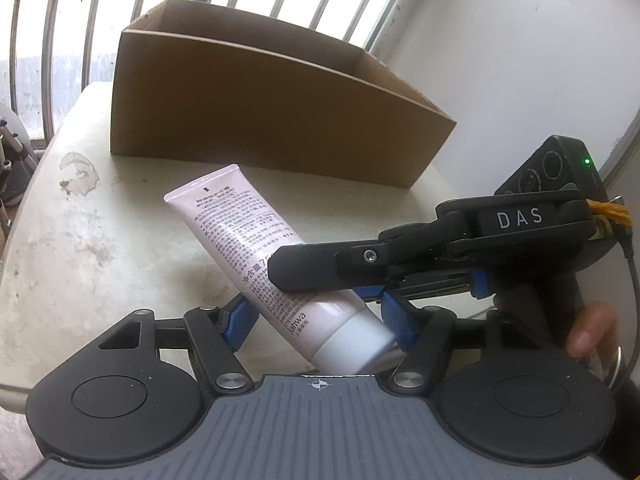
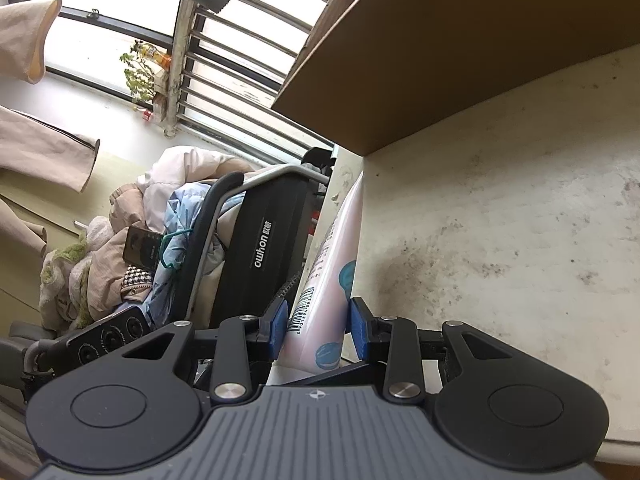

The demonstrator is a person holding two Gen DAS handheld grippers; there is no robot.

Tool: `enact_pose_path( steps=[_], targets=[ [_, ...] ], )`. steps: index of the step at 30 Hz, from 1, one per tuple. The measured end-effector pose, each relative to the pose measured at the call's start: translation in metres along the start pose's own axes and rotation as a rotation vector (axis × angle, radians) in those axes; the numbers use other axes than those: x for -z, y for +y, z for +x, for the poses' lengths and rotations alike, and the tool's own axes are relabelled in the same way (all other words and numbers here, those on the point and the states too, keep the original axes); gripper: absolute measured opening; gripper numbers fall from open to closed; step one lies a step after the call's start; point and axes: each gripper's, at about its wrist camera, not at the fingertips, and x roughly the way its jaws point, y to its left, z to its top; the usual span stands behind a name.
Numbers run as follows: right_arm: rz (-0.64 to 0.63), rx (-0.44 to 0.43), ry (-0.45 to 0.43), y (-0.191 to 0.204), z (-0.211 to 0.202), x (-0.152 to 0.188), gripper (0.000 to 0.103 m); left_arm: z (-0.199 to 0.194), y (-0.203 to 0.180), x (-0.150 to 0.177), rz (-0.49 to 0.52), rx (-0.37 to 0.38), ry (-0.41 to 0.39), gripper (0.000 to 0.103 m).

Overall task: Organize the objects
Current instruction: 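Lift the tube with the right gripper and carry it over the cardboard box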

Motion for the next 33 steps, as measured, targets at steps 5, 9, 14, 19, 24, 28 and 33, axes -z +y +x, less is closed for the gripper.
enact_pose_path(
  steps=[5, 9, 14, 19, 24, 28, 33],
  targets=[
    [-0.01, -0.01, -0.009, 0.007, 0.001, -0.003, 0.037, -0.006, 0.0, -0.004, 0.013, -0.01, -0.015, 0.067],
    [-0.018, -0.021, -0.015, 0.012, 0.002, -0.006, 0.037, -0.011, -0.001, -0.008, 0.029, -0.02, -0.025, 0.067],
    [-0.032, -0.029, -0.021, 0.019, 0.001, -0.012, 0.037, -0.017, -0.003, -0.014, 0.04, -0.031, -0.041, 0.067],
    [-0.049, -0.044, -0.032, 0.027, -0.002, -0.021, 0.037, -0.032, -0.01, -0.019, 0.072, -0.048, -0.058, 0.067],
    [-0.054, -0.053, -0.045, 0.033, -0.005, -0.033, 0.037, -0.034, -0.016, -0.03, 0.094, -0.058, -0.071, 0.067],
    [-0.067, -0.049, -0.056, 0.04, -0.008, -0.048, 0.037, -0.035, -0.017, -0.044, 0.103, -0.054, -0.082, 0.067],
    [-0.087, -0.049, -0.076, 0.048, -0.013, -0.07, 0.037, -0.032, -0.023, -0.075, 0.117, -0.047, -0.106, 0.067]
  ],
)
